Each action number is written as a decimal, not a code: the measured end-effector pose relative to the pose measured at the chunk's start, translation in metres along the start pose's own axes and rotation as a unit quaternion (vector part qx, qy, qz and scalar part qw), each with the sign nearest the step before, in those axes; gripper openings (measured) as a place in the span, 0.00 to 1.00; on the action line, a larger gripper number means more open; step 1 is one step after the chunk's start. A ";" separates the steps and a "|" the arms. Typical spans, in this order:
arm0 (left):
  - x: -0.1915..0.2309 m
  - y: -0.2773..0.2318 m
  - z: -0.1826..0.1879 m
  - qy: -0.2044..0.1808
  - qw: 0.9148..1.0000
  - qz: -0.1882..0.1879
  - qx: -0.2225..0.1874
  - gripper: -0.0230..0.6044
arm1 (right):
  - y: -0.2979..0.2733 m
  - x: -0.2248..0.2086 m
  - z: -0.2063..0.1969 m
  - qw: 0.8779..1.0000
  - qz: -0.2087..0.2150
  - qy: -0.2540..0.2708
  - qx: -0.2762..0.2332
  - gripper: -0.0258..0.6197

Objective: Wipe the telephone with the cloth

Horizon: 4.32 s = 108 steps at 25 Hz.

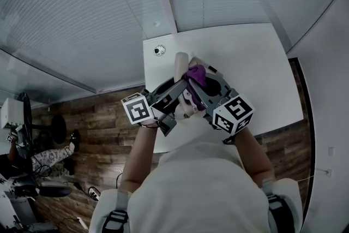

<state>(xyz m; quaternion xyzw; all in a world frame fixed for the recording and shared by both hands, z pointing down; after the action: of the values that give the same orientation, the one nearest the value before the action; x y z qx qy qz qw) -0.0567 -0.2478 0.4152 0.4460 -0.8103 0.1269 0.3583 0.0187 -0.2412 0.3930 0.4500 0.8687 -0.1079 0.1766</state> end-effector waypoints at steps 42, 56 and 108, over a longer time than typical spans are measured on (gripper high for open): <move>-0.005 0.003 0.014 -0.010 1.000 0.007 -0.027 0.41 | 0.015 0.030 -0.036 0.994 0.073 0.003 0.076 0.13; -0.004 0.001 0.014 -0.014 0.999 0.026 -0.026 0.41 | 0.036 0.026 -0.047 0.996 0.053 -0.012 0.077 0.13; 0.110 -0.009 -0.032 -0.231 0.929 0.217 0.193 0.41 | 0.066 -0.022 -0.076 0.992 -0.040 -0.038 0.112 0.13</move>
<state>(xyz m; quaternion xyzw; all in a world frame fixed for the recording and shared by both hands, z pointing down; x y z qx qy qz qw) -0.0723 -0.3058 0.5127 0.3366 -0.9075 0.2491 0.0324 0.0687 -0.1938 0.4694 0.4278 0.8610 -0.2285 0.1534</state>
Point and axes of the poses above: the fingertips, and each gripper's own axes: y backward along the fingers, x to its left, z out of its top, the point moved 3 cm from there along y, backward along the fingers, and after that the axes turned 8 degrees about -y, right-handed, at the moved point
